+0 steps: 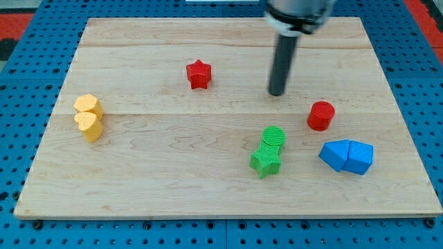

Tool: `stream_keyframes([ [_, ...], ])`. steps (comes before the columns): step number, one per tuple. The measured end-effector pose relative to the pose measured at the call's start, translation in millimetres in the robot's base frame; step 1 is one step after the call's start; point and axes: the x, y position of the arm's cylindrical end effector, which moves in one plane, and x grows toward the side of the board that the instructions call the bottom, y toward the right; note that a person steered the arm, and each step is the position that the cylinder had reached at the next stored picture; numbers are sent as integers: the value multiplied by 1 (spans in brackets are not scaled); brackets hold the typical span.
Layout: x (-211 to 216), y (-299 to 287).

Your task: Slide the red blocks to the top left of the blue blocks

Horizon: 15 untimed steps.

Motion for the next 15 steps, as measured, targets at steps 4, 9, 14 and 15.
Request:
stream_keyframes([
  [4, -67, -131],
  [9, -66, -155],
  [14, 24, -64],
  [15, 25, -17],
])
